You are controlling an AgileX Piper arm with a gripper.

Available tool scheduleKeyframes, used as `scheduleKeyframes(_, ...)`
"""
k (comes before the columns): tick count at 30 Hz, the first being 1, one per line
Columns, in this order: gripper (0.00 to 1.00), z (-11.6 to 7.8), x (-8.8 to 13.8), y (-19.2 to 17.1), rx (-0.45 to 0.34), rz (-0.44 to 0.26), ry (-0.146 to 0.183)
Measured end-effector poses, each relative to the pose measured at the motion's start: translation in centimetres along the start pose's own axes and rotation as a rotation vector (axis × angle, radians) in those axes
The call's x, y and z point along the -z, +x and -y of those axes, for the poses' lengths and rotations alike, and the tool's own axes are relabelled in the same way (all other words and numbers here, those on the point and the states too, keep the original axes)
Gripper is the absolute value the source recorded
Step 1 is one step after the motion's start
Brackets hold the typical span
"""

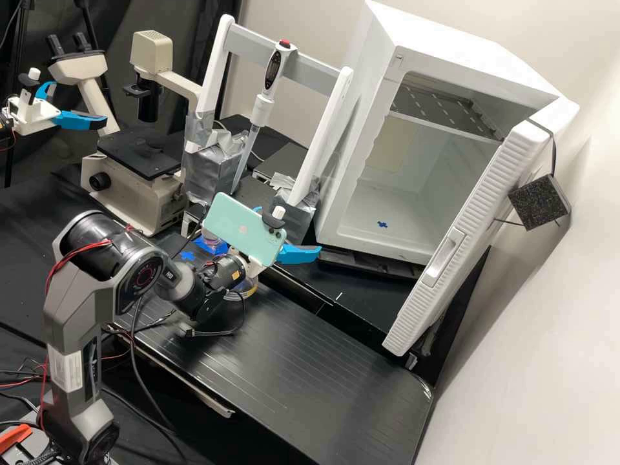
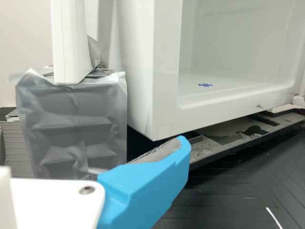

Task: Move the petri dish to the incubator

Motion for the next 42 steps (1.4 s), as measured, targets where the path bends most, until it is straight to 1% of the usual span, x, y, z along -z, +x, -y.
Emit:
scheduleKeyframes(9, 1.0, 0.0, 0.0, 0.0, 0.001, 0.001, 0.0)
scheduleKeyframes(12, 1.0, 0.0, -0.3, -0.9, 0.008, 0.004, -0.001)
scheduleKeyframes(15, 1.0, -0.4, -0.6, -2.6, -0.012, -0.01, 0.015)
scheduleKeyframes(17, 1.0, -0.7, -0.7, -3.9, -0.035, -0.035, 0.025)
scheduleKeyframes(21, 1.0, -1.1, -0.8, -7.2, -0.079, -0.101, 0.034)
scheduleKeyframes(23, 1.0, -1.1, -0.7, -8.8, -0.085, -0.119, 0.039)
scheduleKeyframes(24, 1.0, -0.9, -0.8, -9.6, -0.074, -0.12, 0.039)
scheduleKeyframes(26, 1.0, -0.5, -0.7, -11.6, -0.061, -0.14, 0.035)
scheduleKeyframes(29, 1.0, 0.1, -0.5, -13.3, -0.028, -0.167, 0.015)
scheduleKeyframes(31, 1.0, 0.1, -0.4, -13.7, -0.021, -0.19, -0.008)
scheduleKeyframes(33, 1.0, -0.1, -0.4, -13.9, -0.011, -0.208, -0.022)
scheduleKeyframes(34, 1.0, -0.3, -0.6, -14.0, -0.008, -0.205, -0.029)
scheduleKeyframes(36, 1.0, -0.4, -0.9, -14.1, 0.021, -0.206, -0.042)
scheduleKeyframes(39, 1.0, -0.6, -1.4, -14.3, 0.045, -0.197, -0.048)
scheduleKeyframes(42, 1.0, -0.5, -2.1, -14.3, 0.086, -0.177, -0.056)
